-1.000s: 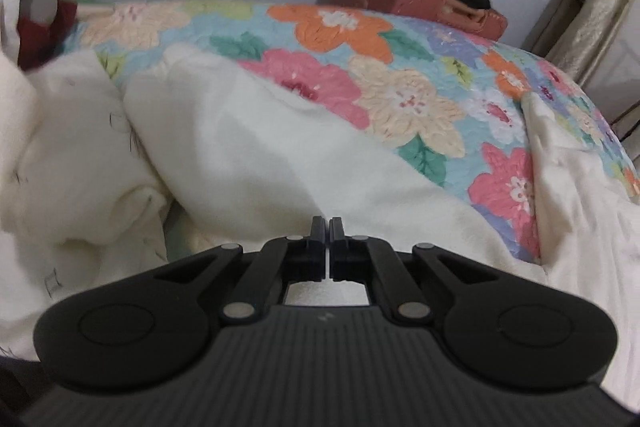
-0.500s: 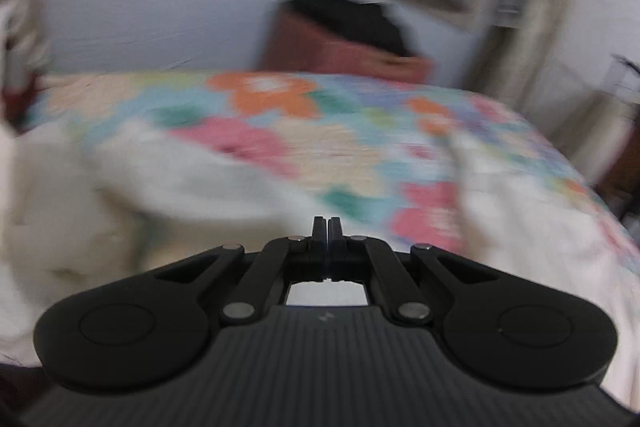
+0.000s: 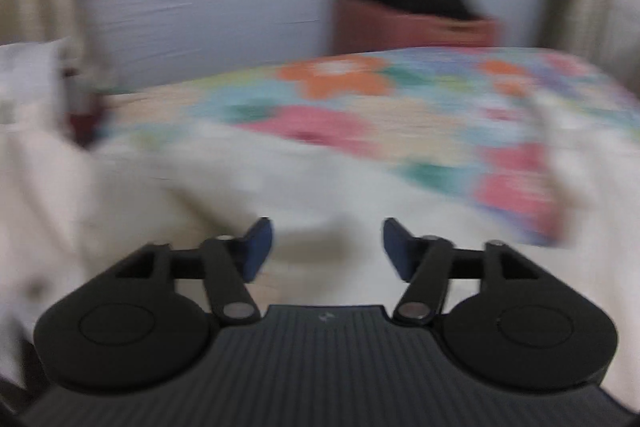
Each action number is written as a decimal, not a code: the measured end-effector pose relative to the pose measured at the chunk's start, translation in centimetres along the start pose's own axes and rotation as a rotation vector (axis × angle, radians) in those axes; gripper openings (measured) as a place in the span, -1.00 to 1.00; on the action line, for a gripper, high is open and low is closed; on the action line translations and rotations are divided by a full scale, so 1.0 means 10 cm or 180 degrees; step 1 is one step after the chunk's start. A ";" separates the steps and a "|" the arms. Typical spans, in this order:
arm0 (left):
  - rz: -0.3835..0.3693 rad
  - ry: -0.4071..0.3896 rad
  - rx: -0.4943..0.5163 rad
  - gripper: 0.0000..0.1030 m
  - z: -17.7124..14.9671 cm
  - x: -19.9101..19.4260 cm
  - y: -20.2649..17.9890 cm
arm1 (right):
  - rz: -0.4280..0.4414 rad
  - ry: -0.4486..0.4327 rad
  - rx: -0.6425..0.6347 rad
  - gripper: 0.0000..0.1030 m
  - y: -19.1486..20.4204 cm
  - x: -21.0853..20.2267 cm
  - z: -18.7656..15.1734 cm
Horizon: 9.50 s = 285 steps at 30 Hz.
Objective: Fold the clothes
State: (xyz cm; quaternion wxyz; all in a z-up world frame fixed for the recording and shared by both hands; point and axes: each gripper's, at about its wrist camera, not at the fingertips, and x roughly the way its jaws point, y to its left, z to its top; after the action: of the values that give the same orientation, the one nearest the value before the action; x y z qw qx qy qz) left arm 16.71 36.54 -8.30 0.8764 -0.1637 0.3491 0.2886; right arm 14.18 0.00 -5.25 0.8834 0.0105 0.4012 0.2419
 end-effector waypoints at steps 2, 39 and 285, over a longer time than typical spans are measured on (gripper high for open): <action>-0.0082 0.0189 -0.0295 0.38 0.06 0.22 0.24 | 0.0072 0.0001 -0.0029 0.84 0.11 0.07 0.04; -0.2796 0.0417 0.1800 -0.13 -1.28 -1.57 -2.23 | -0.0303 -0.0343 0.0974 0.84 -1.74 -0.64 -0.67; -0.2102 -0.0719 0.2804 0.54 -1.93 -2.00 -3.59 | -0.0272 -0.0646 0.0795 0.46 -2.77 -0.97 -0.32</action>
State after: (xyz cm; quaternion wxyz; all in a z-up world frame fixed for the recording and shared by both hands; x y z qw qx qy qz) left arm 17.23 -8.68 -4.65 0.9377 0.1491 0.2708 -0.1583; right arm 18.01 -29.23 -6.49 0.9207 0.1276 0.3369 0.1500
